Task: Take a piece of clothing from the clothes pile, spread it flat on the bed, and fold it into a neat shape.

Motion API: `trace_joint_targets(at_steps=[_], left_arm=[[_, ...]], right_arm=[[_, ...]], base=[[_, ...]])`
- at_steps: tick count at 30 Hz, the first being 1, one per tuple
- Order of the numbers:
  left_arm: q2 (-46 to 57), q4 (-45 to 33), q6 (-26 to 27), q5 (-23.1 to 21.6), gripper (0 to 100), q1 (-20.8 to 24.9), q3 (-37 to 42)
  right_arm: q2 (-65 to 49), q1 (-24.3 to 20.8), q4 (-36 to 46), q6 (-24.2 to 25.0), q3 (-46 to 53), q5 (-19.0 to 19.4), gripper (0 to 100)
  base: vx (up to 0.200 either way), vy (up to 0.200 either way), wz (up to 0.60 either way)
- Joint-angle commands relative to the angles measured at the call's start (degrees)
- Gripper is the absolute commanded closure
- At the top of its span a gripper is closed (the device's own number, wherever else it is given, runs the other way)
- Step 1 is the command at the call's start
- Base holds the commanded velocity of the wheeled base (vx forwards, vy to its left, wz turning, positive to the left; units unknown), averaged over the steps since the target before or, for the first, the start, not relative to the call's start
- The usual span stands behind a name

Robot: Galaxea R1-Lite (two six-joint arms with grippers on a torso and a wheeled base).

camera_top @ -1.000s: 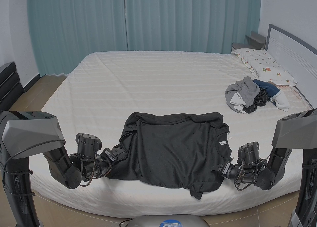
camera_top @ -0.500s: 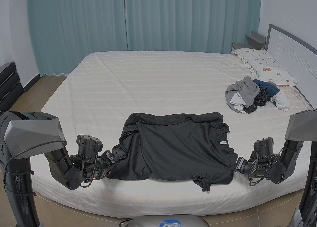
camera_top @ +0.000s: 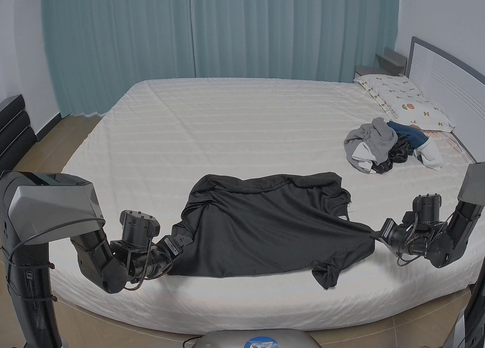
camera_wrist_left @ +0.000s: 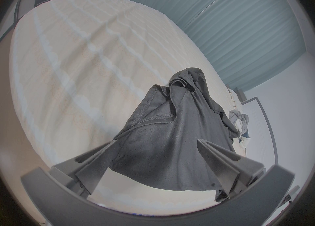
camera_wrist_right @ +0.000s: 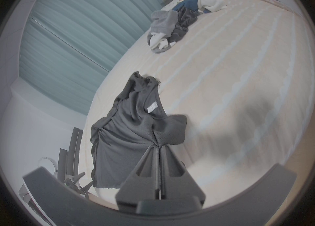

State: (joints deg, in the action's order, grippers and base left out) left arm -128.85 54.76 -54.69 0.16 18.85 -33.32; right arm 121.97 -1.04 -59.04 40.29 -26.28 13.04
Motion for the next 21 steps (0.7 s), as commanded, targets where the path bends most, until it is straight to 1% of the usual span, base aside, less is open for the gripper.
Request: trace_joint_targets(at_steps=[1,7,10,14,17,18,21], left_arm=[[-0.26,-0.62,0.81,0.02,0,0.14,0.09],[-0.87,-1.67,0.90,0.19,0,1.28,0.09],[-1.40,-1.59,1.60,1.86,0,1.63,0.18],[-4.12,-1.41,4.77,4.68,0,1.72,-0.70],[-4.48,-1.32,4.85,6.08,0,2.07,-1.05],[-4.56,-1.32,4.85,6.17,0,2.42,-1.14],[-4.65,-1.32,4.94,6.26,0,2.69,-1.49]], right_arm=[[-0.15,0.95,-0.90,0.23,-1.49,0.05,100],[2.13,1.56,-4.77,0.49,-2.19,-0.12,100],[4.07,2.35,-7.41,0.40,-2.37,-0.21,100],[5.65,2.27,-8.64,0.40,-2.72,-0.39,100],[5.91,2.18,-8.90,0.40,-2.90,-0.21,100],[6.18,2.09,-8.90,0.40,-2.90,-0.04,0],[6.53,1.83,-8.99,0.49,-2.90,-0.04,0]], base=[[0.000,0.000,0.00],[0.000,0.000,0.00],[0.000,0.000,0.00],[0.000,0.000,0.00],[0.000,0.000,0.00],[0.000,0.000,0.00],[0.000,0.000,0.00]])
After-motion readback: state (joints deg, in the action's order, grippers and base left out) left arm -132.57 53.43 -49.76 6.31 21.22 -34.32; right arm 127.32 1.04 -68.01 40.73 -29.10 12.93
